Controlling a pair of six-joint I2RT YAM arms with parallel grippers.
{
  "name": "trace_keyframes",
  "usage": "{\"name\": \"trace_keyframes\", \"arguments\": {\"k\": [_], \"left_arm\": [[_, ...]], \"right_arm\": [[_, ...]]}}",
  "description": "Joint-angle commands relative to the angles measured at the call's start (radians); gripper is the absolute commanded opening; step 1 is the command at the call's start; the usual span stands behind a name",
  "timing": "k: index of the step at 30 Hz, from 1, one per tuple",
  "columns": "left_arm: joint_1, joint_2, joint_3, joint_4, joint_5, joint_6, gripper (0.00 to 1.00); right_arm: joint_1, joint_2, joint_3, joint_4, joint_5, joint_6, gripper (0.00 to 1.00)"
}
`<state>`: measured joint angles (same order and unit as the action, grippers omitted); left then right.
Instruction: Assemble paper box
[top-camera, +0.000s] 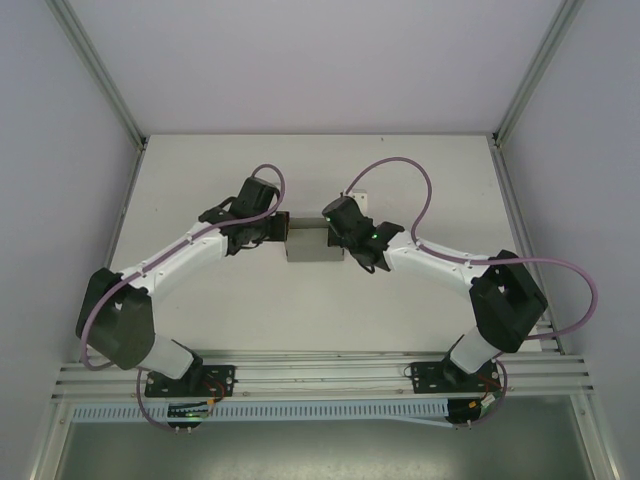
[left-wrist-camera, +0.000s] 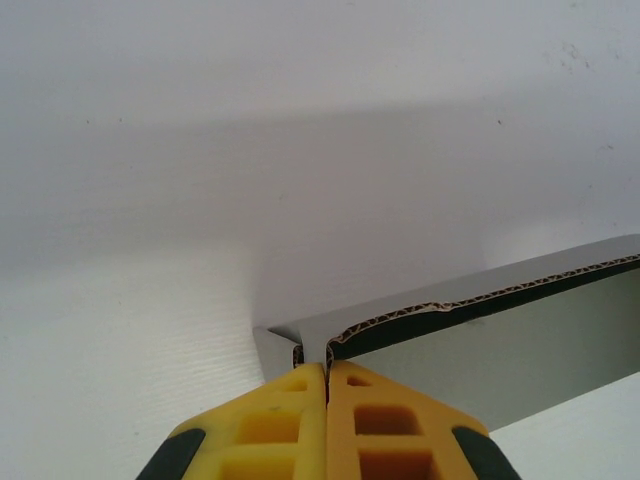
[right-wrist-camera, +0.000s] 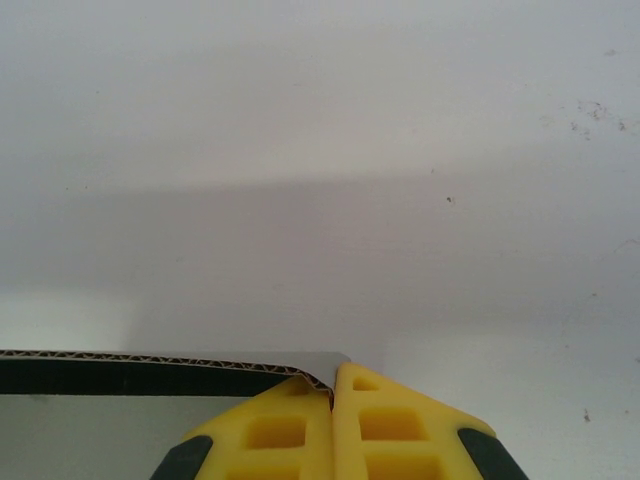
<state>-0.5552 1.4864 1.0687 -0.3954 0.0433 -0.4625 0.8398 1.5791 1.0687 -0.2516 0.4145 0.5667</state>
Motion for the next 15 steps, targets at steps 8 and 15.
{"name": "trace_keyframes", "arguments": {"k": [8, 15], "left_arm": [[-0.036, 0.0, -0.166, -0.093, 0.019, -0.122, 0.0], [-0.068, -0.006, -0.236, -0.064, 0.001, -0.178, 0.0]], "right_arm": [[0.012, 0.034, -0.048, -0.101, 0.006, 0.058, 0.0], [0.021, 0.032, -0.061, -0.098, 0.023, 0.072, 0.0]]}}
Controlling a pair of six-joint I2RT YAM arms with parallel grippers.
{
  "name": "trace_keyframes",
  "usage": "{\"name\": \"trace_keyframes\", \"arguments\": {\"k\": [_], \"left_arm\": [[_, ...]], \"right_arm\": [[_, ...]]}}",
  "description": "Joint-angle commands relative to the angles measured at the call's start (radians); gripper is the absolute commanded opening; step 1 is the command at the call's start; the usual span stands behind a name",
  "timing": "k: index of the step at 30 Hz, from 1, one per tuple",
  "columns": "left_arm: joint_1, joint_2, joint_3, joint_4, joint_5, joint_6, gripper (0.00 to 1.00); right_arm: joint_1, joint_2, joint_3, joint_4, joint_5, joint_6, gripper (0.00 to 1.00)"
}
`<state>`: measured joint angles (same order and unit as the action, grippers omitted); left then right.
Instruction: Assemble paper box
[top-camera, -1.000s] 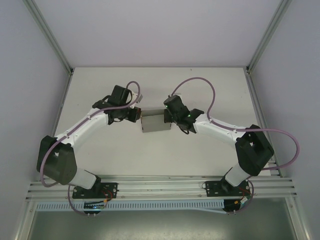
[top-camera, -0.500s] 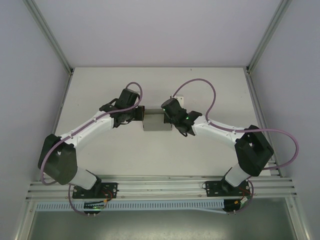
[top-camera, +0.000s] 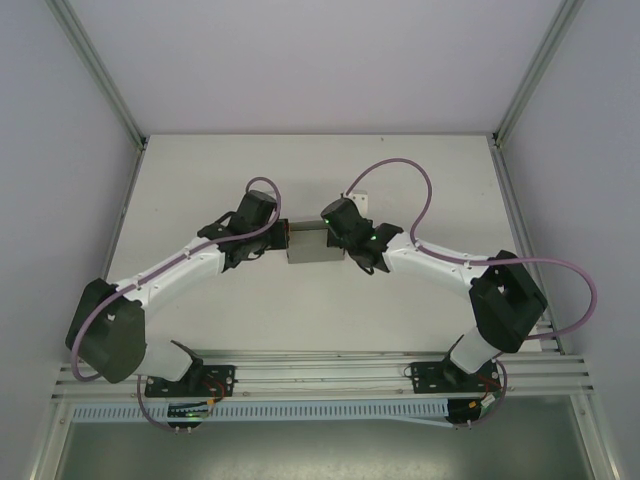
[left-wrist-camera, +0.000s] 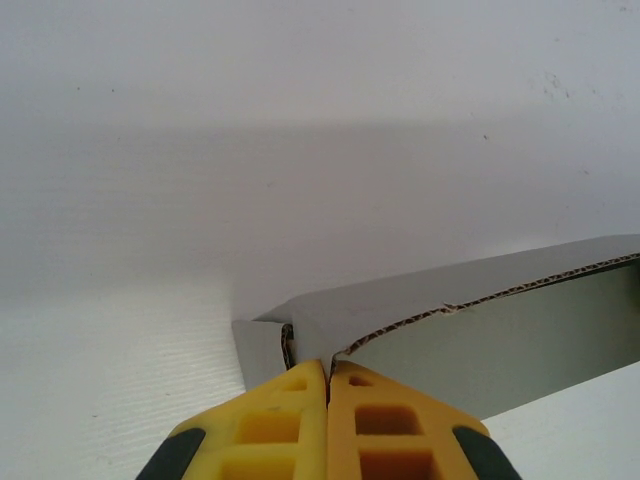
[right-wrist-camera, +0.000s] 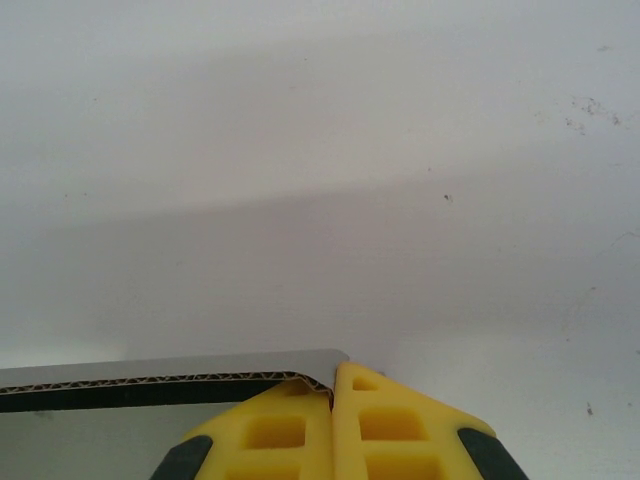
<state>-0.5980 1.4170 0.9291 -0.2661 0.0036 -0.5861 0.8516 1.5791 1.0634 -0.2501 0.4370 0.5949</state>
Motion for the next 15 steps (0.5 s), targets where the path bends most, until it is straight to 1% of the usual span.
{"name": "trace_keyframes", "arguments": {"k": [1, 5, 8, 13, 15], "left_arm": [[-0.027, 0.061, -0.104, -0.202, 0.031, -0.058, 0.0], [-0.028, 0.044, -0.133, -0.254, -0.007, -0.074, 0.0], [-0.028, 0.045, -0.154, -0.262, -0.009, -0.079, 0.0], [-0.029, 0.056, -0.2, -0.187, 0.029, -0.09, 0.0], [-0.03, 0.055, -0.205, -0.167, 0.03, -0.099, 0.0]], "right_arm": [[0.01, 0.028, -0.062, -0.095, 0.005, 0.043, 0.0], [0.016, 0.014, -0.089, -0.079, 0.014, 0.032, 0.0], [0.02, 0.003, -0.114, -0.052, 0.012, 0.011, 0.0], [0.052, -0.008, -0.192, 0.074, 0.008, -0.057, 0.0], [0.059, -0.017, -0.23, 0.101, 0.0, -0.062, 0.0]]}}
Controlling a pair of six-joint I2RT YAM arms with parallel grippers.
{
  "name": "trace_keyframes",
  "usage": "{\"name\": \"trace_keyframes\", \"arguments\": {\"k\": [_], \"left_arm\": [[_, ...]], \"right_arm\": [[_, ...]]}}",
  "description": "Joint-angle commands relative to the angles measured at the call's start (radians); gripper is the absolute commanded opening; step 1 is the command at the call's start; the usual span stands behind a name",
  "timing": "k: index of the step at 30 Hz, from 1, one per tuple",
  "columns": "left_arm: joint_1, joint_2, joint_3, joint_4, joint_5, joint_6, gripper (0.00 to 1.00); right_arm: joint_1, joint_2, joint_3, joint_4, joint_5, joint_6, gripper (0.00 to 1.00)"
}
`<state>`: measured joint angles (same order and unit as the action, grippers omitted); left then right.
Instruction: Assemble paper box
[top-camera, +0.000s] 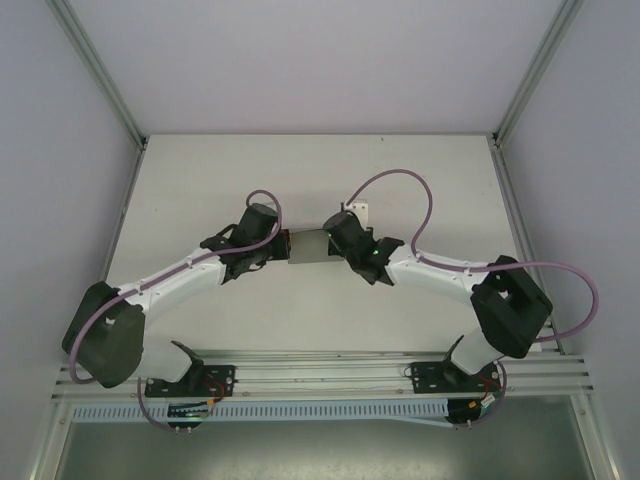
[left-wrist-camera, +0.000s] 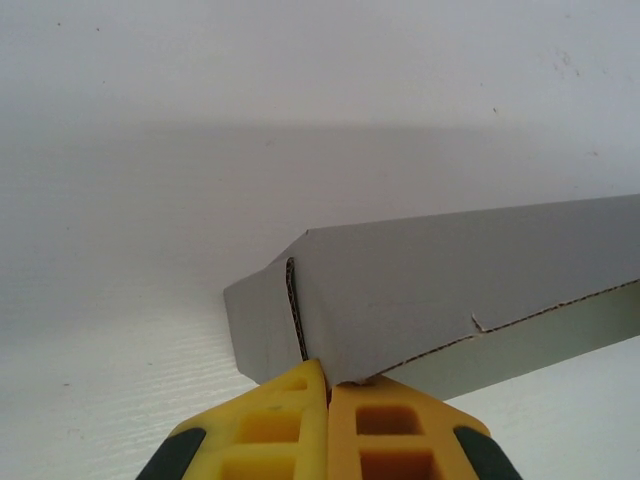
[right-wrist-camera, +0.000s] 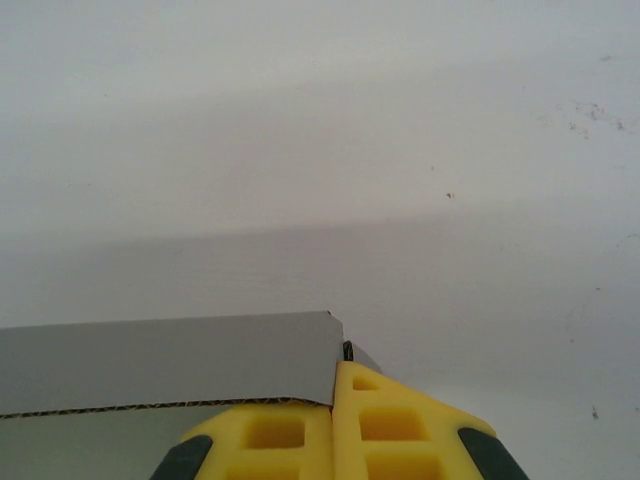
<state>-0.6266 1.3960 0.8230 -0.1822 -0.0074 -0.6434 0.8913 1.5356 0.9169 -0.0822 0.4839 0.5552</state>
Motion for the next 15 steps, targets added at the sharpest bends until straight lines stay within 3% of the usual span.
{"name": "trace_keyframes", "arguments": {"k": [1, 10, 15], "left_arm": [[0.0, 0.077, -0.098, -0.249, 0.041, -0.042, 0.0], [0.0, 0.107, -0.05, -0.27, 0.045, -0.041, 0.0], [-0.001, 0.102, -0.059, -0.246, 0.058, -0.035, 0.0]], "right_arm": [[0.02, 0.022, -0.098, -0.062, -0.059, -0.026, 0.0], [0.021, 0.018, -0.105, -0.131, -0.165, -0.013, 0.0], [0.011, 0.022, -0.287, 0.092, -0.194, -0.089, 0.0]]}}
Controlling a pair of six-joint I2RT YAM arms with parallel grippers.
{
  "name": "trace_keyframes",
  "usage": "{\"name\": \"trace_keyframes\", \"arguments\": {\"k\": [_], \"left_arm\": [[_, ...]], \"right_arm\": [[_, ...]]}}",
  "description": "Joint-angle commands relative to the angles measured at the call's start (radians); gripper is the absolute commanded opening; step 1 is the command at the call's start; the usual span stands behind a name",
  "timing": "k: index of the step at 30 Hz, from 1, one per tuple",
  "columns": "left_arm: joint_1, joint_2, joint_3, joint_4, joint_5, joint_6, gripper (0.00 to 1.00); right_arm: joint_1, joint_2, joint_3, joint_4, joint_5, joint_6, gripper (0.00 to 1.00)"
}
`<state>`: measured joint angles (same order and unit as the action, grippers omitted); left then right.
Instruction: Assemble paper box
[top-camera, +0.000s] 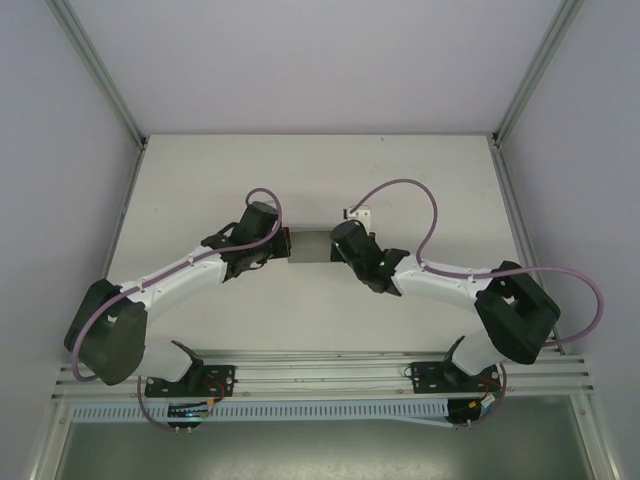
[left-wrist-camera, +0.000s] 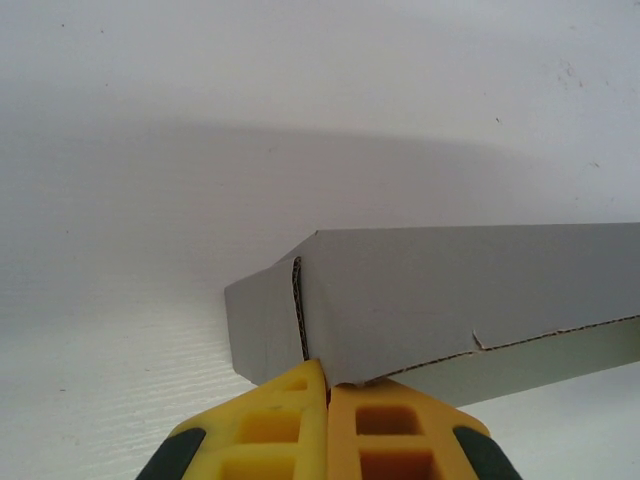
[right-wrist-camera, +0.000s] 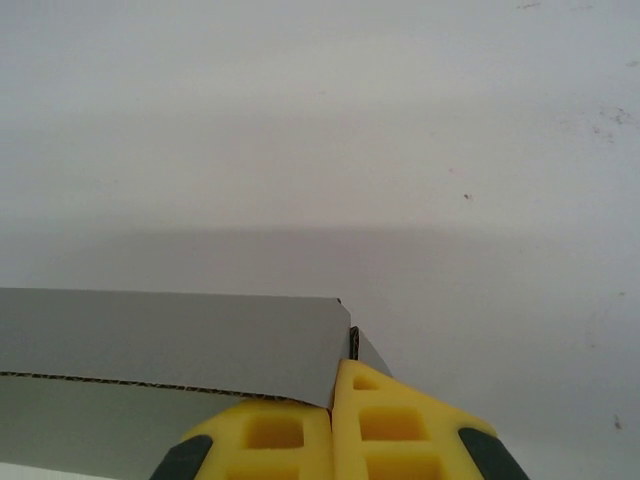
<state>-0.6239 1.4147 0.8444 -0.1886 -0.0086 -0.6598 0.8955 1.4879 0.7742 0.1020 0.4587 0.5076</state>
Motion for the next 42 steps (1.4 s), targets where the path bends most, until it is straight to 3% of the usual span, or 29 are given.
{"name": "trace_keyframes", "arguments": {"k": [1, 7, 14, 23, 31, 42], "left_arm": [[-0.003, 0.082, -0.082, -0.235, 0.058, -0.017, 0.0], [-0.003, 0.093, -0.061, -0.256, 0.052, 0.001, 0.0], [-0.003, 0.089, -0.048, -0.251, 0.062, 0.026, 0.0], [-0.003, 0.101, 0.0, -0.281, 0.06, 0.072, 0.0], [-0.003, 0.107, 0.027, -0.299, 0.052, 0.089, 0.0], [-0.003, 0.094, 0.054, -0.311, 0.044, 0.115, 0.0]], "right_arm": [[-0.005, 0.073, -0.153, -0.074, -0.179, -0.071, 0.0], [-0.028, -0.004, -0.033, -0.165, -0.215, -0.196, 0.06], [-0.084, -0.118, 0.068, -0.212, -0.331, -0.217, 0.5], [-0.199, -0.144, 0.1, -0.13, -0.349, -0.144, 0.73], [-0.268, -0.049, 0.2, -0.212, -0.341, -0.112, 0.75], [-0.284, 0.034, 0.085, -0.162, -0.414, -0.036, 0.72]]}}
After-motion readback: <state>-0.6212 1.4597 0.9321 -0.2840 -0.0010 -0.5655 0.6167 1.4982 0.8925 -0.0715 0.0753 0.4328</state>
